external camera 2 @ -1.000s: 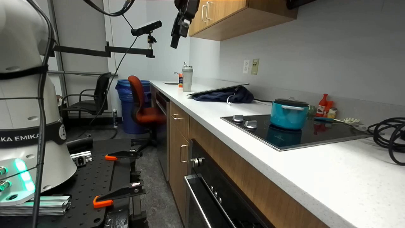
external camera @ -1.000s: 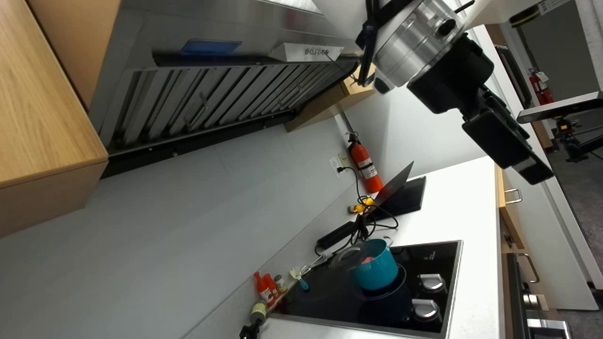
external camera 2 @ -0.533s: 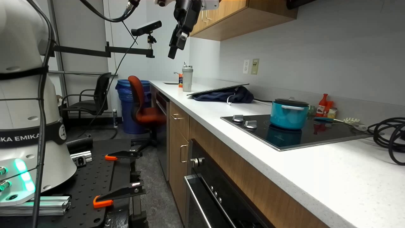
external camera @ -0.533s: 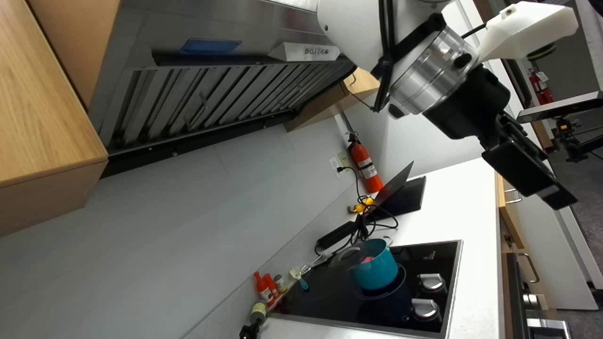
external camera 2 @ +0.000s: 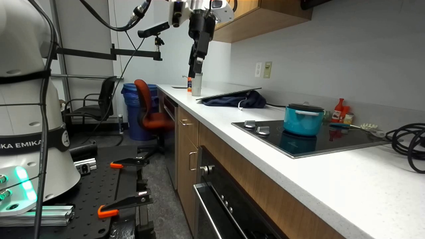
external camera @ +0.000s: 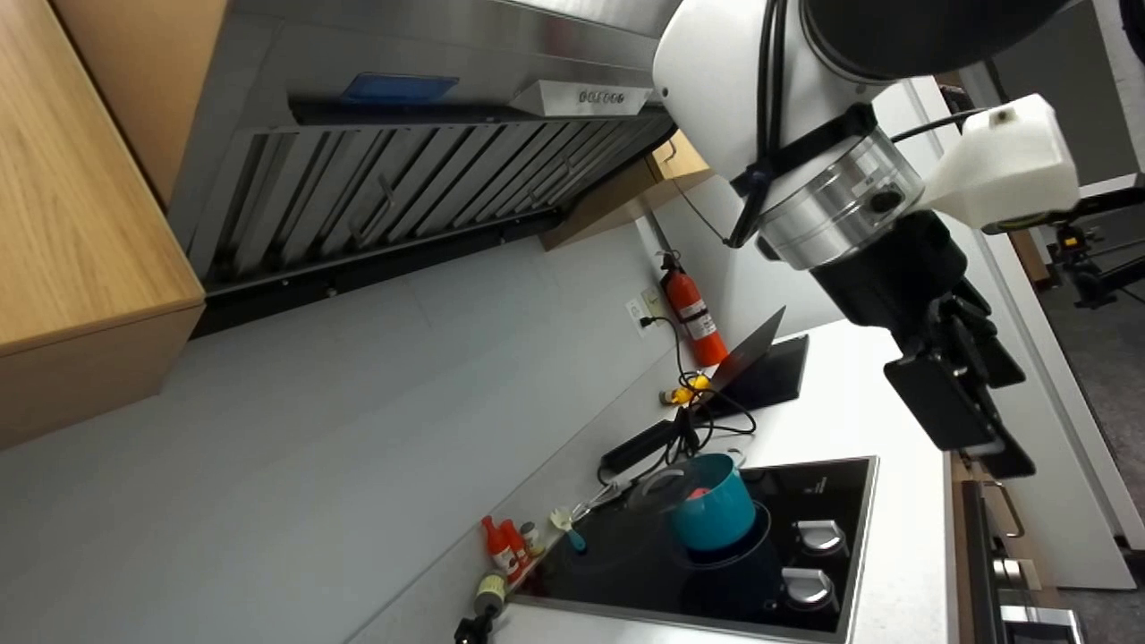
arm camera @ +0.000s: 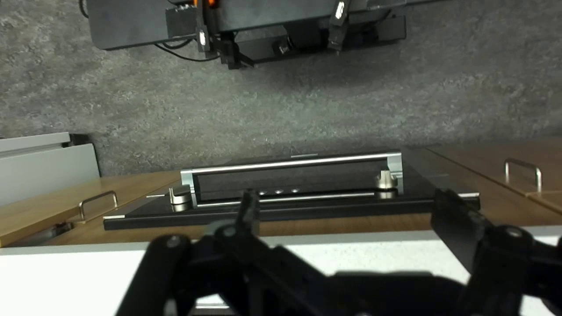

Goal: Uncover the pot and put the lid on the counter

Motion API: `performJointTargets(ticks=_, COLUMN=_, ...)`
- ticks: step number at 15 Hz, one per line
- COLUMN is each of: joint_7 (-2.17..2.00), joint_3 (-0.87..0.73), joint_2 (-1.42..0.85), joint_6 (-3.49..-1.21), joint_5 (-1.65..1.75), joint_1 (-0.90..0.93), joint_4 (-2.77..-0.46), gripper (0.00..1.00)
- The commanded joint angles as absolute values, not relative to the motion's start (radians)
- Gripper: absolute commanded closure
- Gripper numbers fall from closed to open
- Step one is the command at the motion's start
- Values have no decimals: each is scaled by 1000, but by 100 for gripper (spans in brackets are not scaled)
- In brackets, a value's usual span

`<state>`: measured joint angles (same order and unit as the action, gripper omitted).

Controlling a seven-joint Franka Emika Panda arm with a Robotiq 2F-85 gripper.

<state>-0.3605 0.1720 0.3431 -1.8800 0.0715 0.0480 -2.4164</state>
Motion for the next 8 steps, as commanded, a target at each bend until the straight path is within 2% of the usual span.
performJointTargets(ticks=1, joint_7=-482, joint_3=189, joint_2=367, joint_6=-2058, joint_5=100, joint_1=40, joint_4=-2500, gripper=0)
performJointTargets(ticks=8, joint_7=-662, joint_3=216, joint_2=364, joint_6=-2230, joint_5=237, joint_1=2, joint_4=-2512, gripper=0)
